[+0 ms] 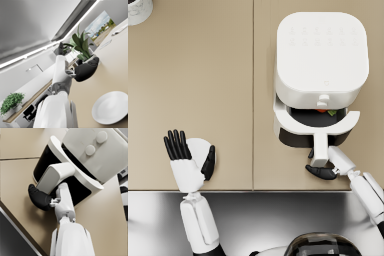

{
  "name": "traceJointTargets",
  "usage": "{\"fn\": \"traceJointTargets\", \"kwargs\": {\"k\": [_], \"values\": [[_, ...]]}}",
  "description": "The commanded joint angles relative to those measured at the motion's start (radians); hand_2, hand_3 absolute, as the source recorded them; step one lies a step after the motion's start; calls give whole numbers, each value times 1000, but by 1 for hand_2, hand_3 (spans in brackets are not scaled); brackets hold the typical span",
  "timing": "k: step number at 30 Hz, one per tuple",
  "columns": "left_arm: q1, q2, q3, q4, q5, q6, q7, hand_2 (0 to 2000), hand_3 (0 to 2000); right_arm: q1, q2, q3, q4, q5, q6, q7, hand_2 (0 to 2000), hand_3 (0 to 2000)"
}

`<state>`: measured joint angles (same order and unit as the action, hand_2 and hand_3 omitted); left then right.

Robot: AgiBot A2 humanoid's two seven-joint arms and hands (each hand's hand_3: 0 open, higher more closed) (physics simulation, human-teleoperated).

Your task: Pick up the carrot and place it into the air fryer

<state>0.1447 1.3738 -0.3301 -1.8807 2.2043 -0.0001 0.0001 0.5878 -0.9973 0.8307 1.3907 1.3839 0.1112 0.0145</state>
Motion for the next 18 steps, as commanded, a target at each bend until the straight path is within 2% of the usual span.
{"fn": "traceJointTargets", "kwargs": {"k": [1, 6, 10, 12, 14, 15, 18], "values": [[-12, 6, -5, -46, 0, 0, 0, 0, 0, 145, -233, -10, -89, 0, 6, 0, 2000, 2000], [-31, 13, 20, -103, 0, 0, 0, 0, 0, 236, -297, -14, -255, 1, 33, -4, 2000, 2000], [-49, 21, 40, -139, 0, 0, 0, 0, 0, 308, -356, -26, -407, 1, 27, 3, 2000, 2000], [-59, 25, 46, -143, 0, 0, 0, 0, 0, 317, -360, -26, -417, 1, 32, 3, 2000, 2000], [-73, 32, 41, -146, 0, 0, 0, 0, 0, 302, -328, 0, -367, 1, 71, 7, 2000, 2000], [-66, 26, 38, -134, 0, 0, 0, 0, 0, 222, -210, -15, -423, 1, 79, 9, 2000, 2000], [-75, 31, 40, -139, 0, 0, 0, 0, 0, 225, -203, -5, -417, 1, 85, 11, 2000, 2000]]}}
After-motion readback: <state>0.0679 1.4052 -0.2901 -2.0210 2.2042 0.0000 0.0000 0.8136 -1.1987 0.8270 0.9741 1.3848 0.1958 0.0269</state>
